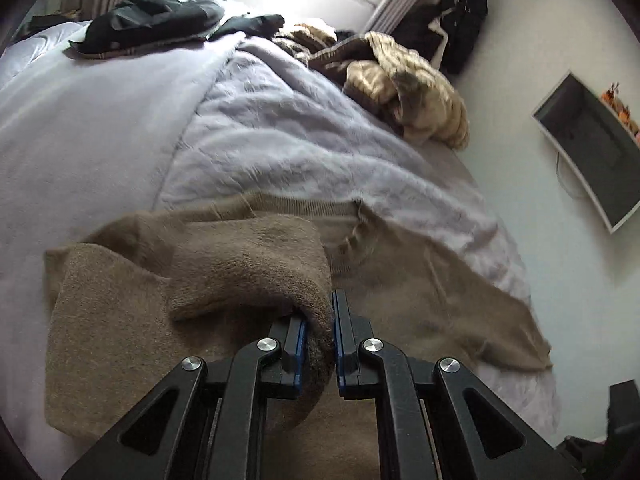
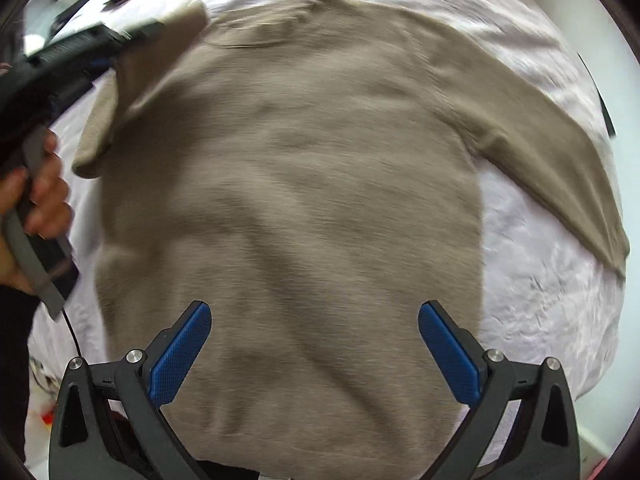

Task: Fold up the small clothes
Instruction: 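Fold the held sleeve and side across the body, then open the left gripper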

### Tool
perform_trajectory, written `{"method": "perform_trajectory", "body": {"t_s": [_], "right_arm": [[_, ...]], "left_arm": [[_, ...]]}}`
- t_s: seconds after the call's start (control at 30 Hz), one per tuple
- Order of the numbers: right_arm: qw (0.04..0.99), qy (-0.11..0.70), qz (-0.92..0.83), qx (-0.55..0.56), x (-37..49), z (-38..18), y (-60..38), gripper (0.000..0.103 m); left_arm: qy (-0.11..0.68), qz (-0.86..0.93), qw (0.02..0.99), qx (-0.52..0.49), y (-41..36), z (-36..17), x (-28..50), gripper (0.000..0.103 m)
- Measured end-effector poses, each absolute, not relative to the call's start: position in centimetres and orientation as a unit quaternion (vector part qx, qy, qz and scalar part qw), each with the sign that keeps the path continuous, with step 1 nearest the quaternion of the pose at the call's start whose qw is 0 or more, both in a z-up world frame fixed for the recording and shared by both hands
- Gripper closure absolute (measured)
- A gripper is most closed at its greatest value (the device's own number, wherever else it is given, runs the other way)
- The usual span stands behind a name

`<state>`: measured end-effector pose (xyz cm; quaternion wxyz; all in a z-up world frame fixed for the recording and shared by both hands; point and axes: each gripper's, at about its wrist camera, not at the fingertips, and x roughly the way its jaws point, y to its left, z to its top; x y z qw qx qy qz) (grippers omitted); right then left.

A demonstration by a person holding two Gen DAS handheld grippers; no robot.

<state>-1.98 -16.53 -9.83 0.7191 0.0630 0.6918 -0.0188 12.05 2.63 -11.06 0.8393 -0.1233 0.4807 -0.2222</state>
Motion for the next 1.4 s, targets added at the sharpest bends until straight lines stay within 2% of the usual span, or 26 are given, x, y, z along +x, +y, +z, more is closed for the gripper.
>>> {"method": "perform_trajectory", "body": {"t_s": [0.03,0.1,0.17,0.2,0.23,0.3,0.33,0.37,0.4,0.57,0.73,0.8,0.83,0.87,0.9,0.93,1.07,1.2,1.23,1.27,1.33,1.4], "right_arm": [[0.717,0.693,-0.026,0.068,-2.2,-10.3,-17.3,0.000],[0.711,0.698,-0.038,0.081,-2.4,-11.2,-18.8,0.000],[0.707,0.701,-0.045,0.088,-2.4,-11.8,-19.6,0.000],[0.705,0.702,-0.048,0.089,-2.2,-12.1,-19.9,0.000],[0.706,0.701,-0.049,0.090,-2.0,-12.1,-20.1,0.000],[0.711,0.696,-0.050,0.086,-1.1,-11.9,-20.1,0.000],[0.717,0.691,-0.048,0.080,-0.4,-11.6,-19.9,0.000],[0.724,0.685,-0.046,0.071,0.4,-11.3,-19.5,0.000],[0.734,0.676,-0.040,0.057,1.6,-10.8,-18.7,0.000],[0.791,0.608,0.033,-0.062,8.9,-8.8,-10.6,0.000],[0.803,0.535,0.063,-0.255,13.9,-11.7,-1.6,0.001],[0.784,0.521,0.043,-0.335,15.9,-14.6,0.8,0.010],[0.775,0.511,0.033,-0.371,16.5,-15.9,1.1,0.031],[0.767,0.506,0.027,-0.393,17.0,-17.1,0.7,0.070],[0.761,0.518,0.028,-0.390,17.8,-17.6,0.2,0.088],[0.767,0.540,0.037,-0.346,18.7,-17.3,-1.1,0.093],[0.840,0.533,0.025,-0.103,19.6,-12.3,-10.0,0.092],[0.832,0.535,0.015,0.145,18.7,-13.3,-19.9,0.085],[0.815,0.545,0.017,0.197,18.0,-14.5,-21.6,0.074],[0.796,0.559,0.005,0.231,17.6,-15.8,-23.0,0.056],[0.768,0.570,-0.020,0.291,15.6,-17.5,-25.3,0.038],[0.752,0.545,-0.014,0.370,13.8,-18.2,-27.2,0.032]], "left_arm": [[0.496,-0.220,0.833,-0.109,1.6,-12.1,12.1,0.091],[0.532,-0.198,0.820,-0.069,-0.1,-14.2,11.6,0.084],[0.545,-0.167,0.821,-0.030,-0.7,-15.3,10.9,0.057],[0.541,-0.155,0.826,-0.017,-0.5,-15.3,10.5,0.051],[0.534,-0.149,0.832,-0.010,0.0,-14.7,10.1,0.046],[0.514,-0.147,0.845,-0.005,1.7,-12.6,8.9,0.046],[0.507,-0.145,0.850,-0.004,2.6,-11.8,8.4,0.038],[0.497,-0.133,0.858,-0.003,3.9,-10.7,7.7,0.019],[0.487,-0.117,0.866,-0.002,5.2,-9.8,7.2,0.012],[0.476,-0.014,0.879,-0.001,13.1,-8.4,4.7,0.009],[0.532,0.062,0.844,0.010,17.9,-12.5,4.6,0.009],[0.548,0.076,0.833,0.007,18.7,-14.2,5.0,0.009],[0.552,0.080,0.830,0.007,18.6,-14.8,5.3,0.009],[0.551,0.087,0.830,0.011,18.4,-15.4,5.8,0.009],[0.549,0.094,0.831,0.016,18.2,-15.7,6.1,0.009],[0.546,0.102,0.831,0.021,18.1,-16.0,6.4,0.009],[0.537,0.121,0.835,0.012,18.6,-16.2,7.1,0.009],[0.534,0.121,0.837,0.022,18.4,-16.4,7.3,0.009],[0.533,0.122,0.837,0.028,18.2,-16.5,7.3,0.009],[0.533,0.123,0.836,0.034,17.8,-16.4,7.1,0.009],[0.544,0.120,0.830,0.037,17.4,-16.1,6.6,0.009],[0.553,0.103,0.826,0.022,18.0,-15.3,5.7,0.009]]}}
